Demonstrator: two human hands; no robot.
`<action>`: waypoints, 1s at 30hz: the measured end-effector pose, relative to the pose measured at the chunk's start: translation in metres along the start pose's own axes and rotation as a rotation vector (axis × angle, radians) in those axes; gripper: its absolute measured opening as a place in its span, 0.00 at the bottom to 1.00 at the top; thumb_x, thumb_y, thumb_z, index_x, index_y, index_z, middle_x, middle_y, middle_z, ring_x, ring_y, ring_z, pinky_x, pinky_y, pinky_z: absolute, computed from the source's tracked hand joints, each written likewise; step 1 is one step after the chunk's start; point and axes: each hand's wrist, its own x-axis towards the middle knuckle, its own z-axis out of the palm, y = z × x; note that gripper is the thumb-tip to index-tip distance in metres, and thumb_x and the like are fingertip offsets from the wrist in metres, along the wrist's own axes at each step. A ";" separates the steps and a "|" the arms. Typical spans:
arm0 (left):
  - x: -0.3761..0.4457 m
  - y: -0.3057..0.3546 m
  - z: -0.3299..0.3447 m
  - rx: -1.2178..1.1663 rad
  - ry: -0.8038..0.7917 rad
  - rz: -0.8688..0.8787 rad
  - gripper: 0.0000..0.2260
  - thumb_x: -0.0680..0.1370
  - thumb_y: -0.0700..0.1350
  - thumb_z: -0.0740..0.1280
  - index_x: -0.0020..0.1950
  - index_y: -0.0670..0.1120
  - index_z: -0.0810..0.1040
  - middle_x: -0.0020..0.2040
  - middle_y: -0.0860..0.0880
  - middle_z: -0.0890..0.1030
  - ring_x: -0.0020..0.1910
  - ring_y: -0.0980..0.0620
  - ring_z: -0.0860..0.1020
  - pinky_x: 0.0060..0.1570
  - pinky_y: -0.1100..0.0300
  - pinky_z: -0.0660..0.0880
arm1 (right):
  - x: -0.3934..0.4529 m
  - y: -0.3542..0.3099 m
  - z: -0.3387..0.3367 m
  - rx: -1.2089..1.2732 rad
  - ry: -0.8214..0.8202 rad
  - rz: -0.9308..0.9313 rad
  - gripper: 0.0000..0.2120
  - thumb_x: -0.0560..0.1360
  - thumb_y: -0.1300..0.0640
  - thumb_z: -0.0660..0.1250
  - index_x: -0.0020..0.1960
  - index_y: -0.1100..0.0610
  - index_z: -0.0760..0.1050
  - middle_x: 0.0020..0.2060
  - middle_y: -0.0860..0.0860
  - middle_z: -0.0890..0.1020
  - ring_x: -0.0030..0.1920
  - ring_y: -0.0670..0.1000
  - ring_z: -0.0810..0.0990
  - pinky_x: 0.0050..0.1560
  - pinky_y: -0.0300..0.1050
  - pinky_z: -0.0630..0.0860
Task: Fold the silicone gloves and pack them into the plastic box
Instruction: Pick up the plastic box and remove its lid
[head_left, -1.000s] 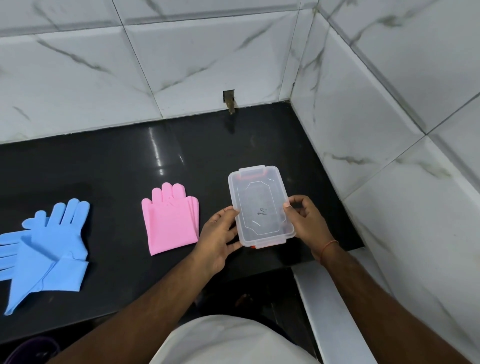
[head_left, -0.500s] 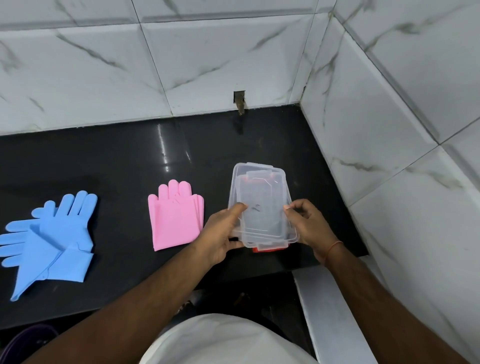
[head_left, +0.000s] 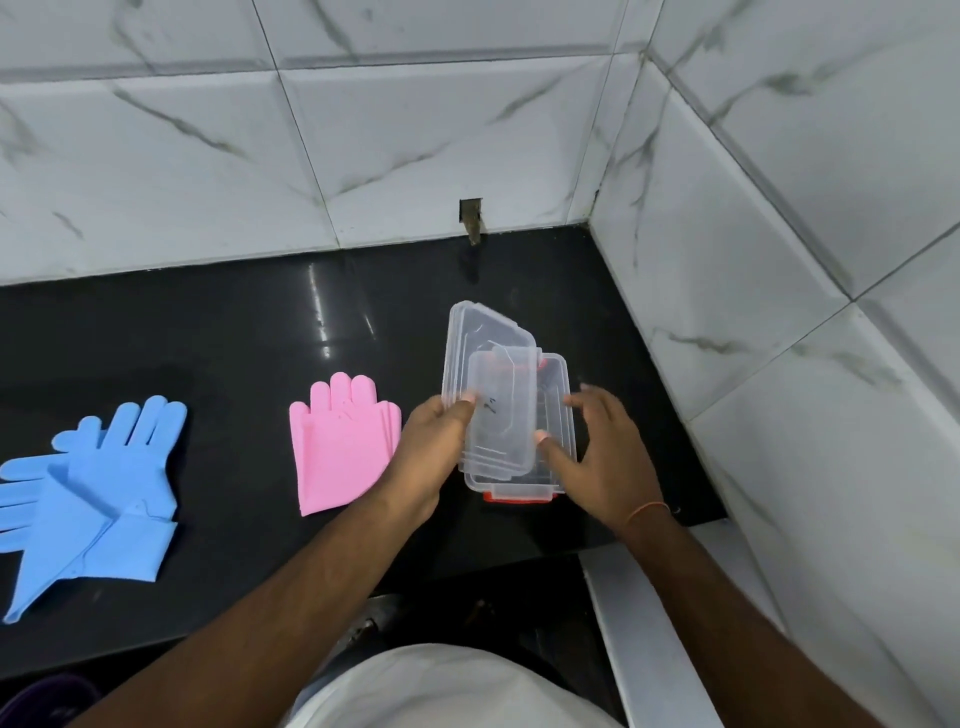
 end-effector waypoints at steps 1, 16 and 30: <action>-0.002 0.003 0.001 0.002 0.018 0.036 0.11 0.87 0.52 0.68 0.65 0.49 0.83 0.48 0.56 0.91 0.44 0.61 0.89 0.32 0.69 0.81 | -0.003 -0.007 -0.002 -0.052 0.047 -0.124 0.28 0.75 0.32 0.71 0.70 0.43 0.72 0.73 0.45 0.74 0.71 0.47 0.73 0.70 0.46 0.70; -0.019 0.034 0.061 0.367 -0.321 0.474 0.15 0.89 0.49 0.64 0.75 0.53 0.81 0.64 0.65 0.84 0.66 0.69 0.80 0.67 0.68 0.77 | -0.019 -0.013 -0.015 0.337 0.548 0.152 0.06 0.85 0.51 0.67 0.50 0.49 0.80 0.39 0.45 0.83 0.38 0.42 0.84 0.41 0.34 0.79; 0.035 -0.055 -0.027 0.268 -0.023 -0.057 0.15 0.86 0.51 0.70 0.72 0.51 0.77 0.59 0.51 0.87 0.53 0.49 0.90 0.44 0.55 0.88 | -0.043 0.081 -0.021 1.274 0.150 1.016 0.06 0.85 0.60 0.65 0.55 0.55 0.81 0.37 0.48 0.89 0.29 0.45 0.82 0.29 0.38 0.81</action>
